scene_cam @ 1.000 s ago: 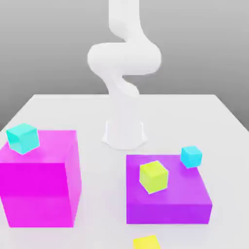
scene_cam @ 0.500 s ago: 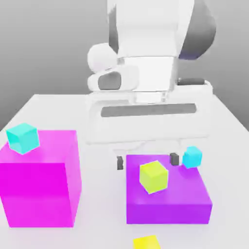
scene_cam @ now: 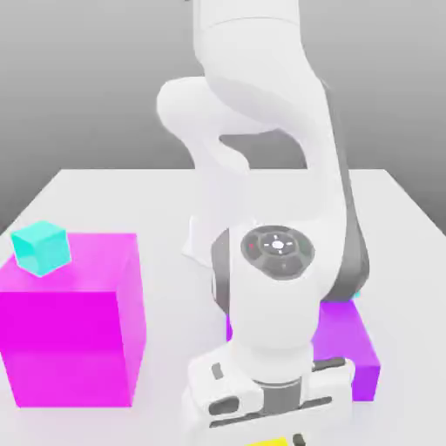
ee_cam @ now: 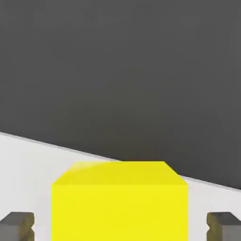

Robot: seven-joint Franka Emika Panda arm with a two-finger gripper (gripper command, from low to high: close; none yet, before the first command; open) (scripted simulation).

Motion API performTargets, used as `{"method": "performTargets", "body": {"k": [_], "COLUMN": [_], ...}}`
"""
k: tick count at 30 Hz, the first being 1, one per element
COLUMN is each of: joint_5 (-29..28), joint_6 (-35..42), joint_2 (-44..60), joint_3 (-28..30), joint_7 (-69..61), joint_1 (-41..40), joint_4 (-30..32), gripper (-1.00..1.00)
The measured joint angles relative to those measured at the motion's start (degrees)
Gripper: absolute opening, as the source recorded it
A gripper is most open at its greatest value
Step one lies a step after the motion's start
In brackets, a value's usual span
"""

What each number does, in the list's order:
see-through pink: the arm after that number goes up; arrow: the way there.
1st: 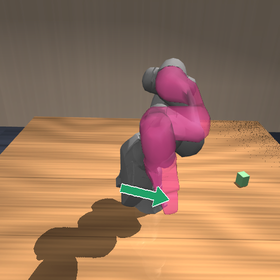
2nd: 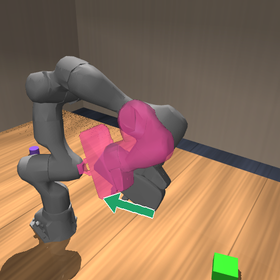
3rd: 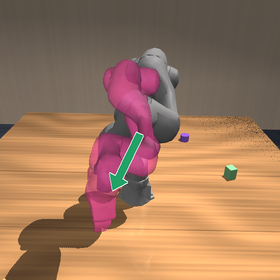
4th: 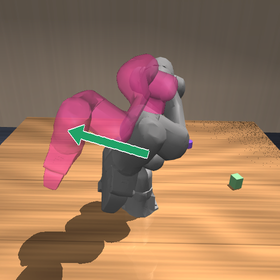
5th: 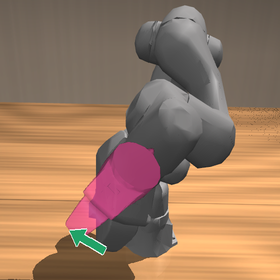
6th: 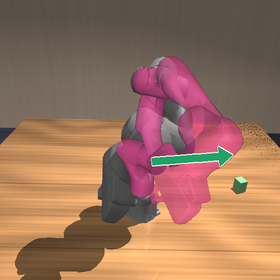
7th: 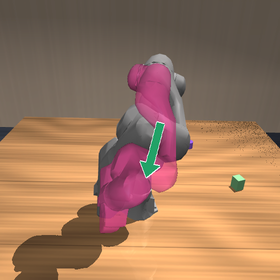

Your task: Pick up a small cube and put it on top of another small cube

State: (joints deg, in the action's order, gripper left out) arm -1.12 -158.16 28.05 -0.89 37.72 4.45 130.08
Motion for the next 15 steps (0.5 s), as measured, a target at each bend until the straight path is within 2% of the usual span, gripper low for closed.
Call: {"method": "performTargets", "body": {"k": [4,8,15], "joint_5": [0.0,0.3,2.0], "joint_6": [-0.2,5.3,18.1], "joint_2": [0.3,-6.6,-21.0], "joint_3": [0.0,-0.2,7.2], "joint_7": [0.0,-0.2,12.9], "joint_1": [0.0,-0.2,-5.1], "joint_4": [-0.1,1.3,2.9], "gripper": [-1.0,-1.0,-1.0]}}
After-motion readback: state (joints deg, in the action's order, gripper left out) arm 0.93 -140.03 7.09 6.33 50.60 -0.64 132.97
